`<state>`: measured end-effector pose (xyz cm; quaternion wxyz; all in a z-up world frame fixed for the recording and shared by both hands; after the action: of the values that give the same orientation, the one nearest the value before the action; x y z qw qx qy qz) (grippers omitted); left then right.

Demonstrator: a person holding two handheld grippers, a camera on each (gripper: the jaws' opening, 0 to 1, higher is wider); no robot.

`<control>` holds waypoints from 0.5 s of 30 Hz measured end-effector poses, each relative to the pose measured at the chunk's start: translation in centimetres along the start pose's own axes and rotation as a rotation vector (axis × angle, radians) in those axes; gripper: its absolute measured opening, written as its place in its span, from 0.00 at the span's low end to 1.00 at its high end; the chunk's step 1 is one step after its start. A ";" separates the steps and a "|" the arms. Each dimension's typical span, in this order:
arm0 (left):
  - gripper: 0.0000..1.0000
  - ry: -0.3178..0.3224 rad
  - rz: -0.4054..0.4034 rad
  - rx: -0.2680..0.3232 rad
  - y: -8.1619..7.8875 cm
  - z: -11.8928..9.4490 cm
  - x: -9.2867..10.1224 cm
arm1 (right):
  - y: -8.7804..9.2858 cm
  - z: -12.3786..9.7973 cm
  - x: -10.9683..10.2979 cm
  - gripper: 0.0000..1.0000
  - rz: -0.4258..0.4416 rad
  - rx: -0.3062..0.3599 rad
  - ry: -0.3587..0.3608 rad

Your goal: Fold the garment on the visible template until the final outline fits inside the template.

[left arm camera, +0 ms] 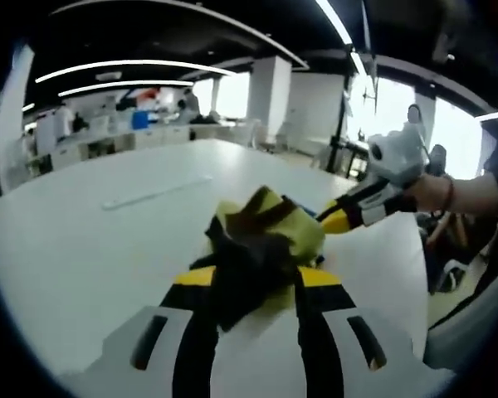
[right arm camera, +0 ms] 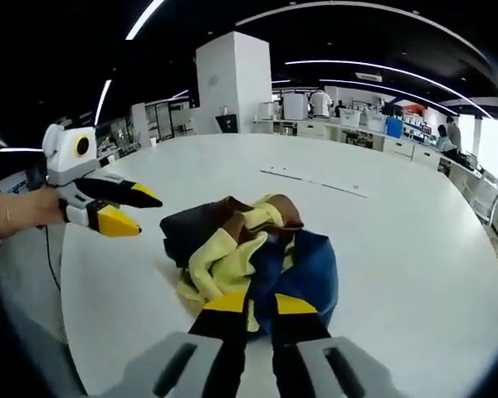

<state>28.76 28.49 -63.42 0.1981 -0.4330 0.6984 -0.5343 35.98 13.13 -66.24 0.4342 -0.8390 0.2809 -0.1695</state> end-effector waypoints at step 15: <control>0.13 0.037 0.069 -0.101 1.7 2.6 -0.8 | 0.3 0.5 -0.3 0.00 0.009 0.002 -0.004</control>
<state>30.41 27.74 -66.00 0.1813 -0.4080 0.7425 -0.4993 35.90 13.48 -66.76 0.4363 -0.8376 0.2838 -0.1660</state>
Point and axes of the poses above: the point that each gripper's makers call its tool centre point, and the gripper's own axes: z roughly forward along the fingers, x roughly to its right, y roughly out of its underside, the point moved 3 cm from there along -z, roughly backward along the fingers, and after that the axes turned 11 degrees about y, right-handed, at the moved point
